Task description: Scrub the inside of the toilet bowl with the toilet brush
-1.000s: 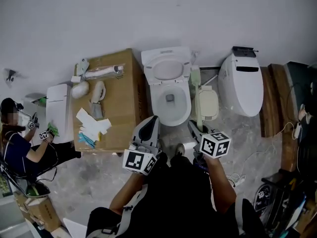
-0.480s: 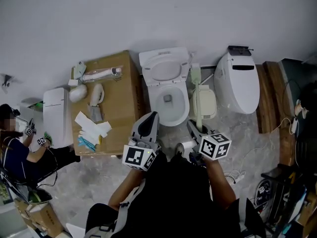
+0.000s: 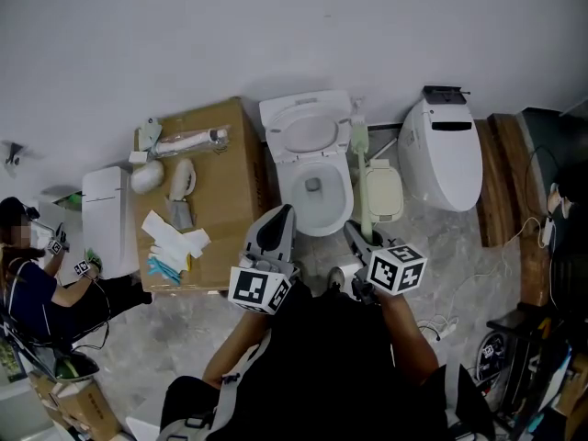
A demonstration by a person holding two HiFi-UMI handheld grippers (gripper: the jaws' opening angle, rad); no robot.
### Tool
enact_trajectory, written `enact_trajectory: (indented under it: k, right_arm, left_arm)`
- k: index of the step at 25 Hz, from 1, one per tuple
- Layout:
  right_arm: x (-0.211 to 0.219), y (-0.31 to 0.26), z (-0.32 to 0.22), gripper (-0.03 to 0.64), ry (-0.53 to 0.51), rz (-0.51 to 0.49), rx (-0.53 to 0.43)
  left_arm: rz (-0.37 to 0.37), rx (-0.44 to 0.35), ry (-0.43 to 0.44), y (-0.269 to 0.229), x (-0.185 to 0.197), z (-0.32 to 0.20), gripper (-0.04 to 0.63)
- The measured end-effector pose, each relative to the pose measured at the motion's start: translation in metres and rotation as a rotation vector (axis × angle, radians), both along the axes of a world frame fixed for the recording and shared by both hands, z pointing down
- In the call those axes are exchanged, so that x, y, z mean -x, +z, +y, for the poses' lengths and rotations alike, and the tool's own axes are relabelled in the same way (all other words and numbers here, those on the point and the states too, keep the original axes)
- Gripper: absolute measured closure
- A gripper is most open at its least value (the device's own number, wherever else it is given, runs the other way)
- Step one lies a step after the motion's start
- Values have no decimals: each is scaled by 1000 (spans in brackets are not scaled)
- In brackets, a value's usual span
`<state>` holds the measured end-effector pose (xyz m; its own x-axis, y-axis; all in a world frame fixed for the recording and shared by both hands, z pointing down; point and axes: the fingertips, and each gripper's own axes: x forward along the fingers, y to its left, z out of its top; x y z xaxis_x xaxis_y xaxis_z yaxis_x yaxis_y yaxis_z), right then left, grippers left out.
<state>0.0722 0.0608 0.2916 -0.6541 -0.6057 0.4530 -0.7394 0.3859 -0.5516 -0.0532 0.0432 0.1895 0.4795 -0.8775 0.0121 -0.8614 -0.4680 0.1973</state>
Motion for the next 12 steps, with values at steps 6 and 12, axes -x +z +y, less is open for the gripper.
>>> enact_trajectory:
  k: [6, 12]
  right_arm:
    - [-2, 1, 3, 598, -12, -2, 0]
    - [-3, -1, 8, 598, -27, -9, -2]
  left_arm:
    - [4, -7, -6, -1, -3, 0, 588]
    - [8, -11, -6, -5, -11, 2, 588]
